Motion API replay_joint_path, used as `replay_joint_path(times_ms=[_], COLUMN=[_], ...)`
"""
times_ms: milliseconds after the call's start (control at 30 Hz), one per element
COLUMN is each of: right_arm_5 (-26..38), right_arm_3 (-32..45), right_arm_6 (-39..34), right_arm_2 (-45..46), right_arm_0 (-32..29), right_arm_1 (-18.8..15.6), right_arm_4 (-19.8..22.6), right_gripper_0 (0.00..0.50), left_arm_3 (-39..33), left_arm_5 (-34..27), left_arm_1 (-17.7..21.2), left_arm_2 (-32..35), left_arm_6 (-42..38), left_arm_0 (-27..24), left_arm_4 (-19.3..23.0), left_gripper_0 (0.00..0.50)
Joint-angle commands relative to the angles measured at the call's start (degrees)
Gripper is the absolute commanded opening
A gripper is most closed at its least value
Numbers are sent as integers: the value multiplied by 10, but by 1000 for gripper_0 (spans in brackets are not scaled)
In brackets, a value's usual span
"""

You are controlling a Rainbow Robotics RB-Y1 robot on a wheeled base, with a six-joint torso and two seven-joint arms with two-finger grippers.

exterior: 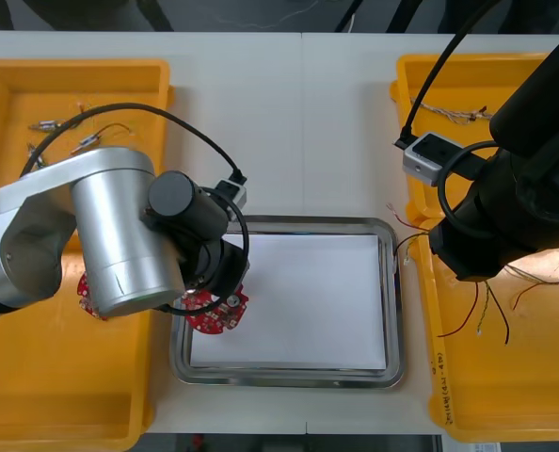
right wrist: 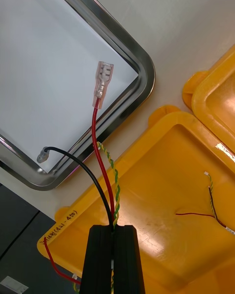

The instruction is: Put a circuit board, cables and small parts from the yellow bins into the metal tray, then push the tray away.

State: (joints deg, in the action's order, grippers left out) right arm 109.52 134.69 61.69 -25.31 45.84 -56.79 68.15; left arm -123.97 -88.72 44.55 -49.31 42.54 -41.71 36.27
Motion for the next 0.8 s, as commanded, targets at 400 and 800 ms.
replay_joint_path(times_ms=[400,800], right_arm_5=[5,5], right_arm_3=[16,17], right_arm_6=[-25,-27], right_arm_2=[-4,-4], right_arm_0=[20,20], right_arm_1=[6,6], right_arm_4=[1,2], right_gripper_0=[0,0], left_arm_3=[-6,33], left_arm_5=[44,98], left_arm_1=[-9,-8], left_arm_2=[-80,-117], left_arm_6=[-39,-54], left_arm_0=[-18,-18], left_arm_4=[-46,-62], left_gripper_0=[0,0])
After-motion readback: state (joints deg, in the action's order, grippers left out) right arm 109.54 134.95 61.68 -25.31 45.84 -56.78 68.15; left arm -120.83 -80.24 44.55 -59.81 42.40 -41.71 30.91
